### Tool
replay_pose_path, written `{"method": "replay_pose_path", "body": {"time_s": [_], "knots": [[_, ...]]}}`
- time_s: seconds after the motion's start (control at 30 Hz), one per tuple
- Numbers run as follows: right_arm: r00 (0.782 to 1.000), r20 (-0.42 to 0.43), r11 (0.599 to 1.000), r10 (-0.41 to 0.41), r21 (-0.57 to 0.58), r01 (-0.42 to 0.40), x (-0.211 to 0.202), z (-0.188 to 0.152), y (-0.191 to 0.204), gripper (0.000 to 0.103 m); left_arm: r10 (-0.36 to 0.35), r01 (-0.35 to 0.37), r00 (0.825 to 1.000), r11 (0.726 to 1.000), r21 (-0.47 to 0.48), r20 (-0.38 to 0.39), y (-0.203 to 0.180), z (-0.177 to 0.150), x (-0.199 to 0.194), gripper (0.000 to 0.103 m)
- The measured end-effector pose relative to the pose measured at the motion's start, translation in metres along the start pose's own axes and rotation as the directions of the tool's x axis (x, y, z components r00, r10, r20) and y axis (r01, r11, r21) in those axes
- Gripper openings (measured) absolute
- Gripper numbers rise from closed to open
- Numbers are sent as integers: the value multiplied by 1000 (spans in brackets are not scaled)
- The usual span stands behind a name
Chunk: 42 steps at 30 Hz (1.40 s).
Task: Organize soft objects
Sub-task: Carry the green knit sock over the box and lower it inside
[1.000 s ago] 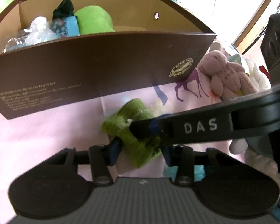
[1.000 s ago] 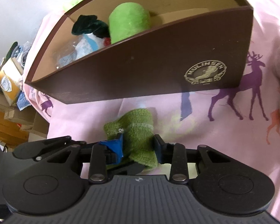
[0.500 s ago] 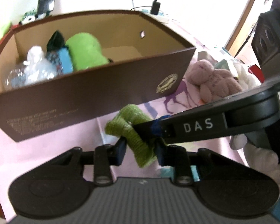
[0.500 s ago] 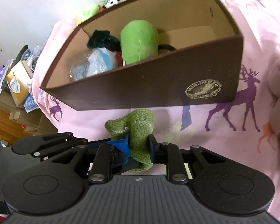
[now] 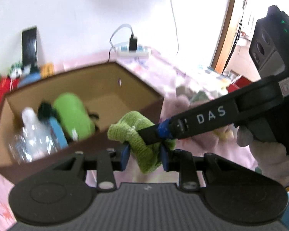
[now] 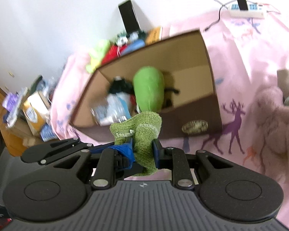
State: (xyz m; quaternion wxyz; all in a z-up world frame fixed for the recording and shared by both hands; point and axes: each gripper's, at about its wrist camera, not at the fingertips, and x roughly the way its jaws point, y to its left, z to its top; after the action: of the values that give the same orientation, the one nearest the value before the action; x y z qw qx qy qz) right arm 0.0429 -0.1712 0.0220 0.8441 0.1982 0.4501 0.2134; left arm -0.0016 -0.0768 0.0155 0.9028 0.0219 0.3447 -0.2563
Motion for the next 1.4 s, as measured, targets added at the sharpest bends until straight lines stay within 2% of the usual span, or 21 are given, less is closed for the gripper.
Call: {"method": "replay_pose_path", "body": {"time_s": [0.3,0.6,0.83,1.0,1.17,1.3,1.37,1.4], "knots": [[993,99,998,65,-18,-63,3,44,18,2,50,-51,995,999,14,90,25,46,-15,28],[986,141,995,93,-41,-88,39,97,45,2,115,-112,986,993,-26,121,86,87,-13,28],[987,112,993,117,-34,-114,84,118,56,3,186,-181,979,982,-63,80,134,95,-2,29],[993,39,994,110,-14,-110,123,118,57,3,224,-222,975,969,-109,5,161,80,17,29],[989,-31,989,143,48,-141,153,116,51,3,260,-265,964,956,-127,-52,178,67,30,29],[987,-64,988,145,68,-141,169,114,48,3,294,-304,951,945,-122,-91,186,62,42,34],[986,-76,987,149,73,-143,174,113,47,8,309,-320,945,940,-120,-102,188,59,46,36],[986,-82,987,148,79,-142,177,114,46,9,317,-328,942,937,-118,-108,188,58,48,41]]}}
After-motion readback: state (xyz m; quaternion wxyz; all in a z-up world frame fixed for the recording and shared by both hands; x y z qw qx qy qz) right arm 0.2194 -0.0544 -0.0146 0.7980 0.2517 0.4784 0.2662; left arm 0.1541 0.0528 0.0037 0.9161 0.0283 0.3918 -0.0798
